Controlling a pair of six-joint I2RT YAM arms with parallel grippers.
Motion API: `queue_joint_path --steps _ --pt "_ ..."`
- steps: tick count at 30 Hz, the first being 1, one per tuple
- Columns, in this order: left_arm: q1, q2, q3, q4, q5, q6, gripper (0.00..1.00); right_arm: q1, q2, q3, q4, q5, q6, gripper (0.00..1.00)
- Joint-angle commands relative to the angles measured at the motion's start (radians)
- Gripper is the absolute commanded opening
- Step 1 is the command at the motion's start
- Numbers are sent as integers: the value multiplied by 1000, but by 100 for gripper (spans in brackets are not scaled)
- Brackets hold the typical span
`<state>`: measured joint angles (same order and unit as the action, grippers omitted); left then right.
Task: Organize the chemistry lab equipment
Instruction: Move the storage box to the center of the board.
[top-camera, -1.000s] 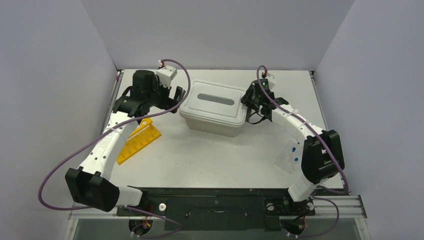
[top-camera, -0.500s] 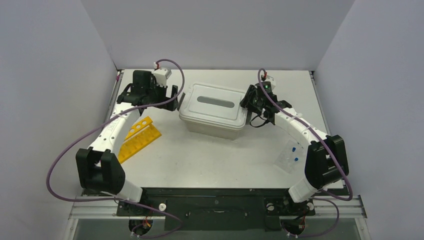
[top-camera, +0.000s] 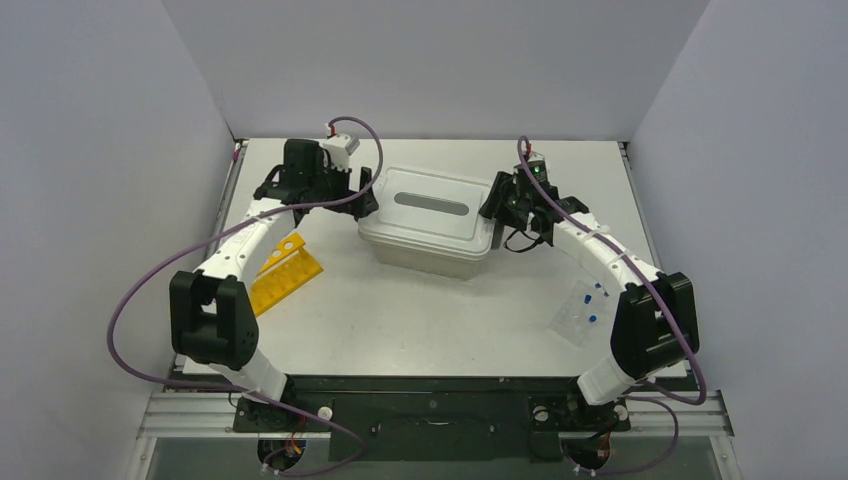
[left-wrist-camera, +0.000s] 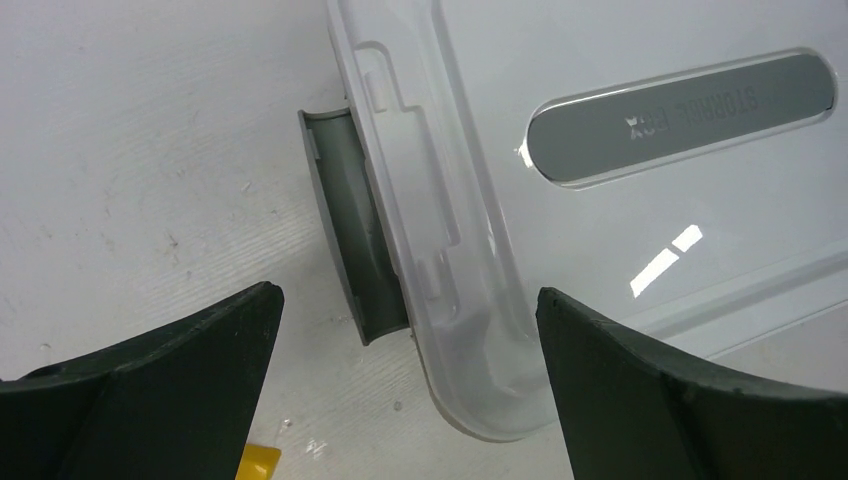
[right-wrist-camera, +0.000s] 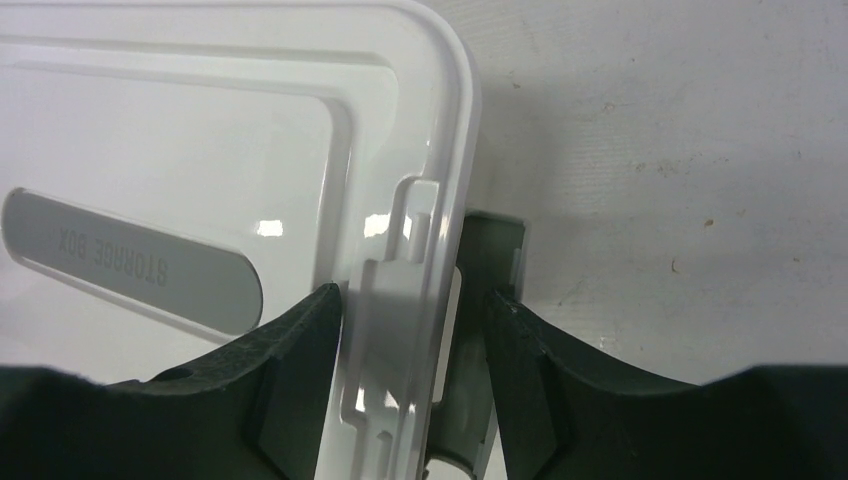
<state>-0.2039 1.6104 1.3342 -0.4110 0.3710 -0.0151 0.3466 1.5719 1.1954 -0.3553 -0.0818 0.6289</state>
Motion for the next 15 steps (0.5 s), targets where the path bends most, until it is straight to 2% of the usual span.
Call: queue_joint_path --steps 1,8,13,15 --pt "-31 15 1 78 23 8 97 -3 -76 12 -129 24 -56 50" --pt "-48 -21 -70 78 11 39 82 -5 -80 29 -139 5 -47 50" --pt "-49 -55 -137 71 52 56 79 -7 -80 34 -131 -8 -52 51" --pt "-49 -67 -161 71 63 60 79 -8 -93 32 -124 -11 -58 55"
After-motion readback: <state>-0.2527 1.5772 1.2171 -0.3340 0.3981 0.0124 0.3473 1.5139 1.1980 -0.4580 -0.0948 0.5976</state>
